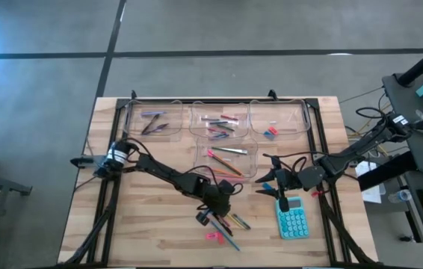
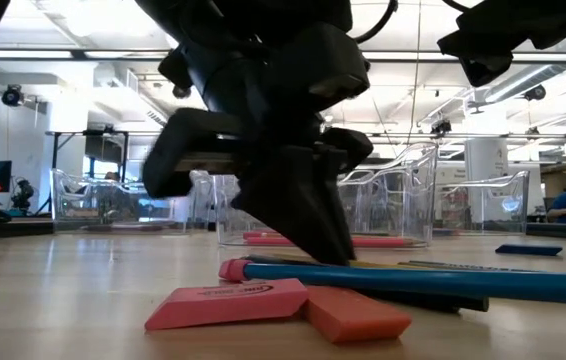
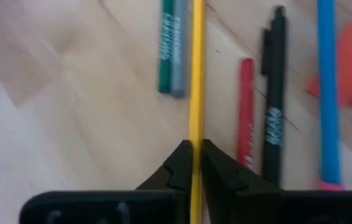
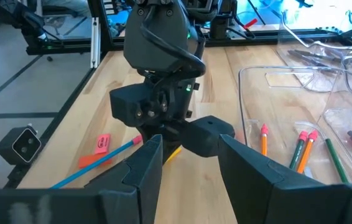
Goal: Sort crayons/erasers/pens/pencils in bins
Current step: Put the yellow pencil into the bottom transparent bin
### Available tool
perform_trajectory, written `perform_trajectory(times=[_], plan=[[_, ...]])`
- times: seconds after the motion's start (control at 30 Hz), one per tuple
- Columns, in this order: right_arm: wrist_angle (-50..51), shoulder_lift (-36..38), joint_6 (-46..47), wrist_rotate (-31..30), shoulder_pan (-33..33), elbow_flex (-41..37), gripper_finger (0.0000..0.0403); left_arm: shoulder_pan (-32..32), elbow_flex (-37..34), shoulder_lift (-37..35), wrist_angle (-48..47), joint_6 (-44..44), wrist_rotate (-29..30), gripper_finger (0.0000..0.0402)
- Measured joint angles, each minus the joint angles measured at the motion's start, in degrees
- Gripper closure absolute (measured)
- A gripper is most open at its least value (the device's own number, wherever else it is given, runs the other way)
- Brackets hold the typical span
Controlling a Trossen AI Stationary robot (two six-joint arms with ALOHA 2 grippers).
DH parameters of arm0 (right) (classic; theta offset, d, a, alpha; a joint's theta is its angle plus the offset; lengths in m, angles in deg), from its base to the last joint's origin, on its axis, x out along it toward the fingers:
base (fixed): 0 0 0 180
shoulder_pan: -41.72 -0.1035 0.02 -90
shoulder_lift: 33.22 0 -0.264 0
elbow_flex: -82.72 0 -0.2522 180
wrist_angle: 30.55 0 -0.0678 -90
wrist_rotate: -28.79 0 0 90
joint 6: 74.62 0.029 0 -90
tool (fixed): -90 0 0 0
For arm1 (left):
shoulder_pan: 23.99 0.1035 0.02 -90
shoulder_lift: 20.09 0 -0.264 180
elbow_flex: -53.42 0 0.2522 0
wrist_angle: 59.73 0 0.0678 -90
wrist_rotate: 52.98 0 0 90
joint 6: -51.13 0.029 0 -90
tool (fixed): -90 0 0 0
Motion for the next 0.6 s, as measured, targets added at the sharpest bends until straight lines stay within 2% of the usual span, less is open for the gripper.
perform_trajectory(times=[0.6], plan=[[-0.42,0.0,0.01,0.01,-0.02,0.0,0.0257,-1.14,0.33,-4.18,-1.98,-1.42,-0.34,0.04]])
